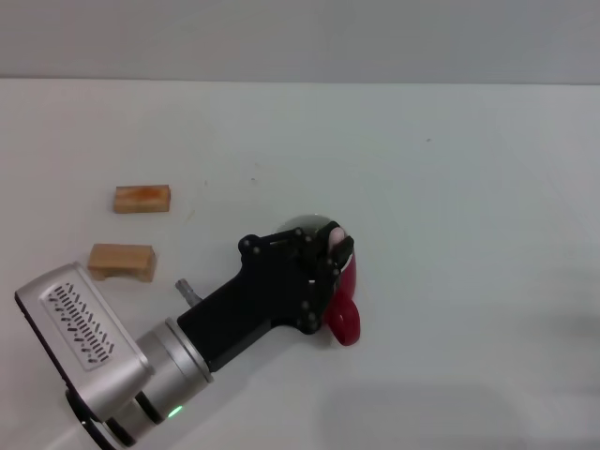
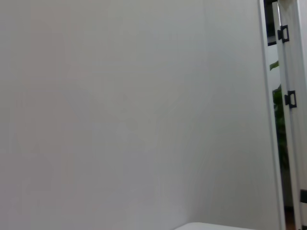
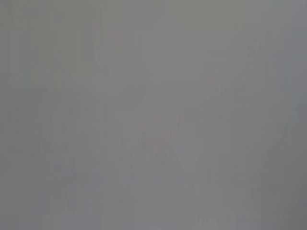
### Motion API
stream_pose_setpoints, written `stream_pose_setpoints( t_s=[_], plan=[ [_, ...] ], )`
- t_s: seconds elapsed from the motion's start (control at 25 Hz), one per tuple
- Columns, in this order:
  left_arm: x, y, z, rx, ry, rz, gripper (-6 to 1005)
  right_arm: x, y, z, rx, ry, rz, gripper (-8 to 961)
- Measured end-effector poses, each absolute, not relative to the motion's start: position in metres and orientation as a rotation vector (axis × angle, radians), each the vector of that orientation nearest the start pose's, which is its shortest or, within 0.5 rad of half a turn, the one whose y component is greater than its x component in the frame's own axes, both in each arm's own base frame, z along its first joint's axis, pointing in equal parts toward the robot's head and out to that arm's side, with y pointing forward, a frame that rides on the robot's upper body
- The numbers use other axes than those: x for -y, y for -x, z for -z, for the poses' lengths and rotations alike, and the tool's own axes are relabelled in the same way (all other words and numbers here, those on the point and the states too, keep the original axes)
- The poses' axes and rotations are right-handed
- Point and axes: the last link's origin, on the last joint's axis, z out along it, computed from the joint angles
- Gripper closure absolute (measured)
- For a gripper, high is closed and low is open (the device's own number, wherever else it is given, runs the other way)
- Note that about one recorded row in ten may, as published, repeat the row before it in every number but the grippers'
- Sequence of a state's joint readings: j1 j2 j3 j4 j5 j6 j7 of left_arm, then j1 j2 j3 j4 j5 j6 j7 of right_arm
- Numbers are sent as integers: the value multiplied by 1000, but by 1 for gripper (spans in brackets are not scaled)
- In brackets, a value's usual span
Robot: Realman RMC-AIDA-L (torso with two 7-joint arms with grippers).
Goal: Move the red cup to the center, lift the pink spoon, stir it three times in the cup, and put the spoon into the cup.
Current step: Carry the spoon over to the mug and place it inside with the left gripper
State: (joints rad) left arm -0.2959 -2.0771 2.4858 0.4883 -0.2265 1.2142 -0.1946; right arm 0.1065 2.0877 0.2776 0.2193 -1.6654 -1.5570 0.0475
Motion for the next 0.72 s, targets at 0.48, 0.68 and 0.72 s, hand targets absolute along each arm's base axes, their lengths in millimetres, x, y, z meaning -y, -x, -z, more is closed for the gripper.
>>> stream_pose_setpoints(
  t_s=[0.48, 0.68, 0.72],
  plan=[
    [-256, 241, 101, 238, 2198, 971, 856, -195, -373, 2, -539, 1338, -668, 216],
    [-259, 245, 100, 247, 2188, 949, 858, -195, -373, 1, -538, 1339, -666, 216],
    [-262, 244, 100, 245, 2191, 941, 858, -195, -373, 1, -537, 1339, -666, 216]
  ],
)
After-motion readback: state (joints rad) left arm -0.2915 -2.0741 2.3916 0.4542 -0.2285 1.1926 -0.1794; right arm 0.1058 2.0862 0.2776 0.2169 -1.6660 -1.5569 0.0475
